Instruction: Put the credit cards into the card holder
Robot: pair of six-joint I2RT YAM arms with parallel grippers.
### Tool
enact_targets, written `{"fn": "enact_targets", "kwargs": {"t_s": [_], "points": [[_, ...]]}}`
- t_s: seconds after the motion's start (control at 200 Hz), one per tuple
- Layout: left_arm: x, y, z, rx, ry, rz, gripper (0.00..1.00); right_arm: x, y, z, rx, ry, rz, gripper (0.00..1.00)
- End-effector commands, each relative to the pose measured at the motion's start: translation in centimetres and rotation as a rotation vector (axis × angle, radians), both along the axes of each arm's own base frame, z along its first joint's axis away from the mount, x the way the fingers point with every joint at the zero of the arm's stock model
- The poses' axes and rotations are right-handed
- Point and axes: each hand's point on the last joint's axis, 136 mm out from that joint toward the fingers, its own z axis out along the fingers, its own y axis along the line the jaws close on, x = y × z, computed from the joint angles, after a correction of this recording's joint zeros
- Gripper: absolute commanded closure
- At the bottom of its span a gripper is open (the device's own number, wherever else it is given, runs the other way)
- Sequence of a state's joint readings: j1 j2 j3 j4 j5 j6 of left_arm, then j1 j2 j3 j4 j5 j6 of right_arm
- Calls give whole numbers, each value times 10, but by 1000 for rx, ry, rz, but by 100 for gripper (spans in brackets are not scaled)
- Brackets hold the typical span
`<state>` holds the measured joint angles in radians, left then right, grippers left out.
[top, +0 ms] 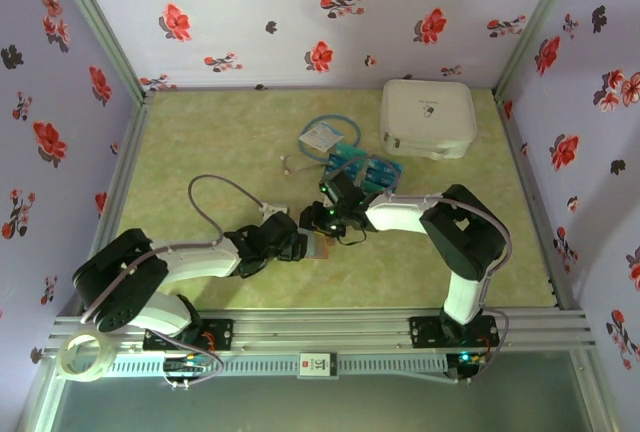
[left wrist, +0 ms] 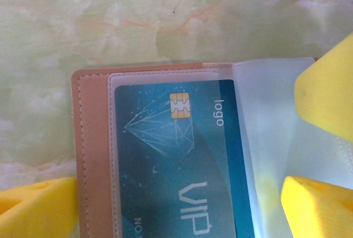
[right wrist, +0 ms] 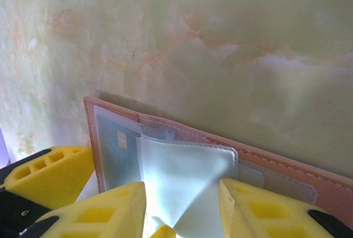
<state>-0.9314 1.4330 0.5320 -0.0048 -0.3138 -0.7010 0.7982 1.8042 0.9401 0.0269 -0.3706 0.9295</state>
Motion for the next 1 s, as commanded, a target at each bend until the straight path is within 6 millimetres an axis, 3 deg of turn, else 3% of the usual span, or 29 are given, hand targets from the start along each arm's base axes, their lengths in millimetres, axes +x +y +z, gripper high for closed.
{"fn": "enact_targets", "kwargs": {"t_s": [0.0, 0.22, 0.4, 0.605, 0.995], "points": [[-19, 33, -29, 112, 93, 30, 4, 4, -8, 15, 20, -16, -42, 60], [-13, 24, 1, 73, 50, -2, 0, 9, -24, 42, -1, -91, -91, 59], [-11, 24, 20, 75, 16, -24, 0, 2, -39, 56, -76, -161, -147, 59], [-11, 25, 23, 96, -1, -62, 0, -9, -37, 47, -101, -166, -171, 58], [-9, 11, 24, 52, -25, -114, 0, -7, -31, 28, -108, -141, -188, 58]]}}
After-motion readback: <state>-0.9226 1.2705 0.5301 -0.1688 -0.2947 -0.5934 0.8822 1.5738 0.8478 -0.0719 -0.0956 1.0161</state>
